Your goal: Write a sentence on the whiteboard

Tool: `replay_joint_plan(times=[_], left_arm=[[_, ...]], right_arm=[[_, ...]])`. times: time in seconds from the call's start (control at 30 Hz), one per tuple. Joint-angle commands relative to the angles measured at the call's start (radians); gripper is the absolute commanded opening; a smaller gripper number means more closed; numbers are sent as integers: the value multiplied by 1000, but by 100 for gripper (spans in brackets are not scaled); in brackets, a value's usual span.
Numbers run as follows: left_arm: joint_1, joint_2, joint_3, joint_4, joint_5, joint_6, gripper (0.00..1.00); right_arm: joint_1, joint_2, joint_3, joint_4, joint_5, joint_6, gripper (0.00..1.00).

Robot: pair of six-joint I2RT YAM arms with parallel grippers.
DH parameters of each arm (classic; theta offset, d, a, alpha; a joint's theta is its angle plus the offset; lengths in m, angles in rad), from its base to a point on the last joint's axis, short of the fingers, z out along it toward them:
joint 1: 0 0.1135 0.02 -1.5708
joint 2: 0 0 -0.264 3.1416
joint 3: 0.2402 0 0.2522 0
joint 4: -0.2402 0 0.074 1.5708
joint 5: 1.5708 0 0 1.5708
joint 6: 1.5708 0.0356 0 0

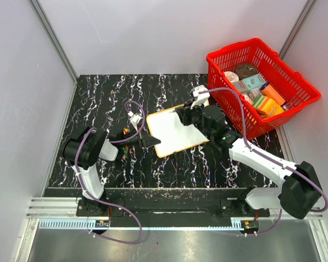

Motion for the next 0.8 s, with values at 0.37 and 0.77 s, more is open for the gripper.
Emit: replay_joint_plan(times=[0.37, 0.77], left_arm=[[12, -5, 155, -370, -3, 194, 26], [-14, -222, 173, -605, -104, 286, 70]], right_arm=[[60, 8, -62, 254, 13, -103, 0], [60, -90, -99, 213, 47, -99, 0]])
